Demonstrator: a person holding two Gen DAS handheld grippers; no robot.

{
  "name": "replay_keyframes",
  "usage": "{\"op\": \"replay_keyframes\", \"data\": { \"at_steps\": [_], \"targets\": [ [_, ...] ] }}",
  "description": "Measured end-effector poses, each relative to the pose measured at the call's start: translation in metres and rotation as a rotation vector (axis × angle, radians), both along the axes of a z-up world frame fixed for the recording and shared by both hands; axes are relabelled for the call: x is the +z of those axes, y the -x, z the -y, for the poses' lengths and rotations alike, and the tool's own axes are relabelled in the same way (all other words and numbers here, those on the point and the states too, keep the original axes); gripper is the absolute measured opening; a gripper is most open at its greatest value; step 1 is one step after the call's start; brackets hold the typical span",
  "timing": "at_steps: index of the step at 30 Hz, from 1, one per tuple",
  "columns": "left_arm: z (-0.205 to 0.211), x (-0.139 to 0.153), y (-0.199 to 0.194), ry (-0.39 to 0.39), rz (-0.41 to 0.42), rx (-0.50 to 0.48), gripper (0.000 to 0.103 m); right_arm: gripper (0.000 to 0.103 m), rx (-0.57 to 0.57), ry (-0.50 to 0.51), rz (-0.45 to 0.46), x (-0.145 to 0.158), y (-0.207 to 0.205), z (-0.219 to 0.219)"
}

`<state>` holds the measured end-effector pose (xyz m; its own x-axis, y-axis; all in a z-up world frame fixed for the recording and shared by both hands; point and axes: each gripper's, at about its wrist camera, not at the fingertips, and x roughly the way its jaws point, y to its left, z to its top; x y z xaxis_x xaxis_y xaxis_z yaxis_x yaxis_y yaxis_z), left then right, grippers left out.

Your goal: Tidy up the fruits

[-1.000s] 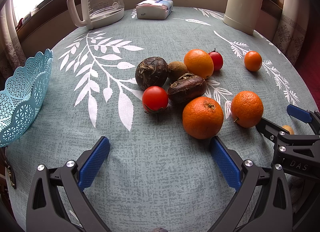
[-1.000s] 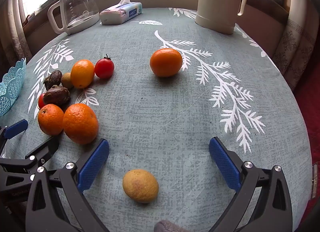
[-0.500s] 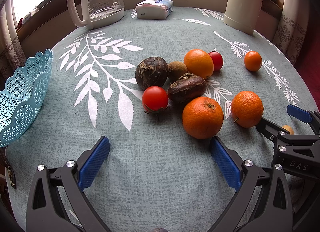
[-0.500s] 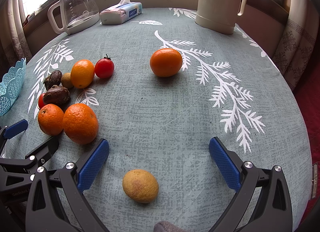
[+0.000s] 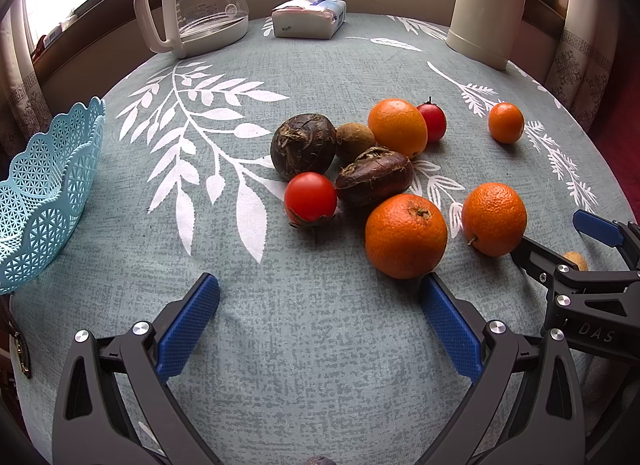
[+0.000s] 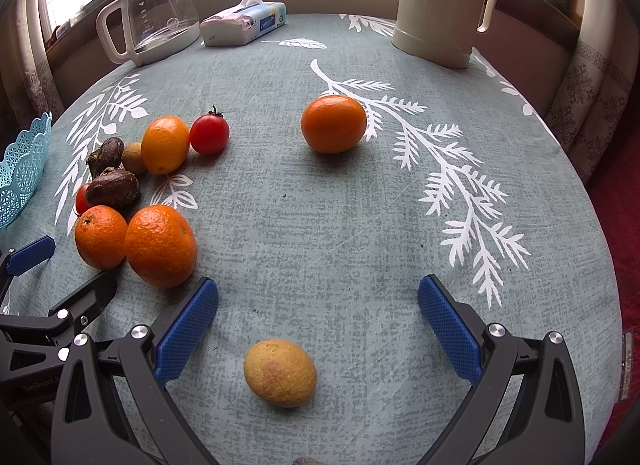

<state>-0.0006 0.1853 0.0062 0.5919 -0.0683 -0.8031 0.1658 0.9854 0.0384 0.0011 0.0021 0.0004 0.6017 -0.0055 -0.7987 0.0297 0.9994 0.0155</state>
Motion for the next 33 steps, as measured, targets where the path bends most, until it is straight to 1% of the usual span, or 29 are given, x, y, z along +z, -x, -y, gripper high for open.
{"op": "replay_keyframes", "data": {
  "at_steps": [13,18,20,24,27,29,31,33],
  "targets": [
    [0.0,-0.001,-0.001,-0.008,-0.001,0.001,0.101,0.098,-0.003,-0.01,0.01,0.001,0.0,0.001],
    [0.001,0.001,0.0,-0.004,-0.002,0.001,0.101,0.098,-0.007,-0.074,0.047,0.006,0.008,0.01],
    [0.001,0.001,0.0,-0.002,-0.001,0.001,0.101,0.098,-0.006,-0.103,0.081,0.01,0.014,0.014],
    [-0.003,0.002,0.0,0.03,0.008,0.004,0.101,0.098,0.006,-0.121,0.148,0.02,0.025,0.015],
    [-0.012,0.007,0.003,0.072,0.03,0.027,0.101,0.098,0.022,-0.119,0.179,0.026,0.031,0.013],
    [-0.023,0.013,0.008,0.115,0.066,0.064,0.101,0.097,0.029,-0.128,0.183,0.028,0.033,0.015],
    [-0.031,0.018,0.012,0.143,0.098,0.086,0.101,0.094,0.034,-0.133,0.18,0.028,0.036,0.018],
    [-0.032,0.022,0.016,0.141,0.121,0.085,0.101,0.091,0.033,-0.133,0.174,0.027,0.038,0.021]
  ]
}}
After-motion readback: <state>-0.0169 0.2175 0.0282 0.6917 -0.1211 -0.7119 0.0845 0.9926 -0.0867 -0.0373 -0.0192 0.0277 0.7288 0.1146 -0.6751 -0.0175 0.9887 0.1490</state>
